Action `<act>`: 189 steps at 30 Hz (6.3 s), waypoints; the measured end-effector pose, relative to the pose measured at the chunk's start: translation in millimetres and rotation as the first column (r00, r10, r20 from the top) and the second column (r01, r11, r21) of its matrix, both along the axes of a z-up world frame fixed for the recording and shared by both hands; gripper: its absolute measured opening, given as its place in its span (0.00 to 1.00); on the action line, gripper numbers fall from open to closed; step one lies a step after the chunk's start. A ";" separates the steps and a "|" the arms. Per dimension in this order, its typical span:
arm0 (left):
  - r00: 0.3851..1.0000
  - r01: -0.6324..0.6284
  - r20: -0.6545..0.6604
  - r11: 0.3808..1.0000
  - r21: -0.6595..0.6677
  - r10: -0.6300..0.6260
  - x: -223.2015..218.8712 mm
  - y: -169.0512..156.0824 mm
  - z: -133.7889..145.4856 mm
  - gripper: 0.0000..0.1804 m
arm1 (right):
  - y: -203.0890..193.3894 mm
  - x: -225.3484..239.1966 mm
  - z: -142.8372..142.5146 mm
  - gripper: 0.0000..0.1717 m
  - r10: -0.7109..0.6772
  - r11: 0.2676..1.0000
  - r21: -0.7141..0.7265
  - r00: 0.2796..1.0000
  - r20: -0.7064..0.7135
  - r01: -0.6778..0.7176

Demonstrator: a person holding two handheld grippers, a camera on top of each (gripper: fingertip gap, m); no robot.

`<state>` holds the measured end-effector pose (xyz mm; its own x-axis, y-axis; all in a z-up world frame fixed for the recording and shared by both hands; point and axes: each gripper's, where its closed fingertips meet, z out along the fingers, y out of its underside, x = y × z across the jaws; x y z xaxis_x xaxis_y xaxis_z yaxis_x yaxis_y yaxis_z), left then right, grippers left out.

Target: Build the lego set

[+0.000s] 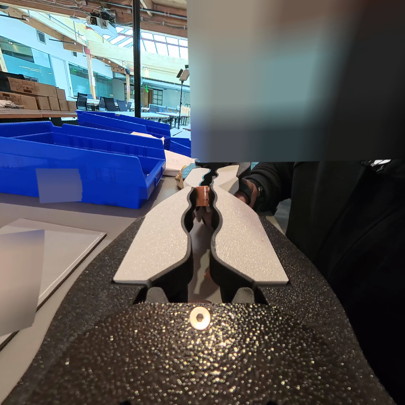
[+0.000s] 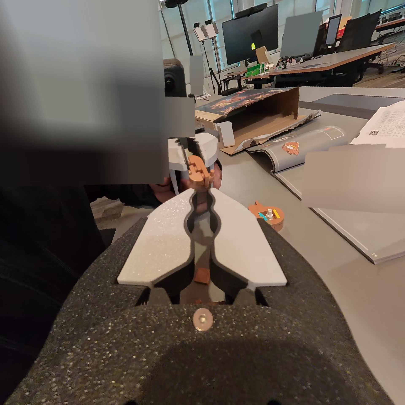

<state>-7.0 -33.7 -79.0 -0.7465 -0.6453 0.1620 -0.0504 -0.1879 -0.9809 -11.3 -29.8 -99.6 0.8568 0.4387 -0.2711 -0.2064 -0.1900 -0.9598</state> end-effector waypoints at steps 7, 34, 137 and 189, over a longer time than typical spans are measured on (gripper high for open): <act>1.000 0.006 -0.021 0.998 -0.064 -0.007 0.7 2.9 2.5 0.06 | 0.1 -0.3 7.5 0.13 -0.022 0.999 0.049 0.999 0.047 0.020; 0.989 0.060 -0.140 0.998 0.022 -0.056 0.9 -0.9 -14.5 0.06 | -1.3 4.6 -3.6 0.09 -0.018 1.000 0.019 0.979 0.202 0.014; 0.995 0.097 -0.033 0.928 0.360 -0.091 -10.8 -13.5 -27.8 0.07 | -7.6 -7.8 -11.4 0.12 0.056 0.998 0.013 0.915 0.399 -0.067; 0.973 0.211 -0.169 0.912 0.352 -0.159 -17.7 -18.0 -48.6 0.06 | -13.7 -13.1 -31.0 0.11 0.130 0.991 -0.058 0.829 0.543 -0.117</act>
<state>-24.7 -51.7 -127.7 -0.8461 -0.5308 0.0479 -0.1846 0.2076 -0.9606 -24.4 -43.5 -130.7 0.8074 0.5502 0.2131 0.3753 -0.2002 -0.9050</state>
